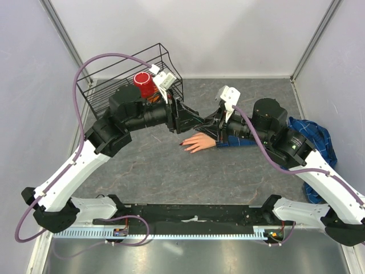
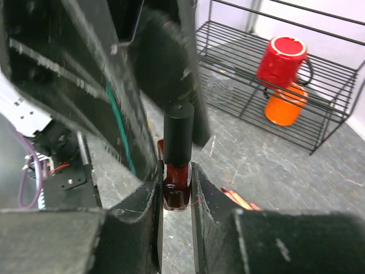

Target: Paint the nails

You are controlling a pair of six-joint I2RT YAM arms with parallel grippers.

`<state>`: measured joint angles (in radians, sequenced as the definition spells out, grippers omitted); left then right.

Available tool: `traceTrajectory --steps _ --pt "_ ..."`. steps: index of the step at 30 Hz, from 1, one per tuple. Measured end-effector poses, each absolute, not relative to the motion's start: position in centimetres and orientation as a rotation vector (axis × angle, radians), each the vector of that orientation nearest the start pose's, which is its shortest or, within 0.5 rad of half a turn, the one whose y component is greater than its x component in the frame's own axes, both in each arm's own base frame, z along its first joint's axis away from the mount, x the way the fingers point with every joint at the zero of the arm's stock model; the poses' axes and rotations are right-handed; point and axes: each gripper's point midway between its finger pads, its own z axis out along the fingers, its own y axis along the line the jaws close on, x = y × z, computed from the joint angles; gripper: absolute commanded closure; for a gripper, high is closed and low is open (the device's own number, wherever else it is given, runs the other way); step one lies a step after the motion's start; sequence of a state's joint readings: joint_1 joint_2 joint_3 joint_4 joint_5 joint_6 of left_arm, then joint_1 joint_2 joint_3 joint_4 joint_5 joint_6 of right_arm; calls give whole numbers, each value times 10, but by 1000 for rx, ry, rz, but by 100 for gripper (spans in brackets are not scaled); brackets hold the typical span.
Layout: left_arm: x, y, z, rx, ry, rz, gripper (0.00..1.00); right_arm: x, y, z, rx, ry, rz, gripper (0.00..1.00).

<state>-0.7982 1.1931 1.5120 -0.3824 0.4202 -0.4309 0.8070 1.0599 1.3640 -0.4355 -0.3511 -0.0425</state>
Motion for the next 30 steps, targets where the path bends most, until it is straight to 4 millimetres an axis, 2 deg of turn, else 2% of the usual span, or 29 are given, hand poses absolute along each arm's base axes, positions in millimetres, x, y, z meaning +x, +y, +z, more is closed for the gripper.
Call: traceTrajectory --steps 2,5,9,11,13,17,20,21,22,23,24,27,30 --pt "188 -323 437 669 1678 -1248 63 196 283 401 -952 1492 839 100" --pt "193 -325 434 666 1689 -1226 97 198 280 402 -934 1501 819 100" --pt "195 -329 429 729 1667 -1201 98 198 276 399 -914 1528 813 100" --pt "189 -331 429 788 1646 -1224 98 193 275 398 -930 1528 828 100" --pt "177 -333 433 871 1595 -1300 98 180 276 402 -978 1498 891 100" --pt "137 -326 449 1081 1384 -1518 98 136 281 417 -1081 1398 1132 100" --pt "120 -320 458 1172 1300 -1571 64 118 283 428 -1118 1329 1223 100" --pt "118 -319 461 1186 1288 -1574 48 116 284 430 -1124 1310 1232 100" --pt "118 -319 462 1191 1291 -1574 43 116 284 431 -1126 1297 1228 100" --pt "120 -320 464 1191 1293 -1567 24 116 285 431 -1129 1291 1225 100" --pt "124 -321 466 1168 1312 -1552 17 115 285 430 -1138 1286 1222 100" --pt "139 -322 466 1091 1383 -1493 14 122 288 423 -1134 1315 1180 100" --pt "154 -319 463 995 1463 -1424 21 139 290 411 -1108 1374 1103 100"
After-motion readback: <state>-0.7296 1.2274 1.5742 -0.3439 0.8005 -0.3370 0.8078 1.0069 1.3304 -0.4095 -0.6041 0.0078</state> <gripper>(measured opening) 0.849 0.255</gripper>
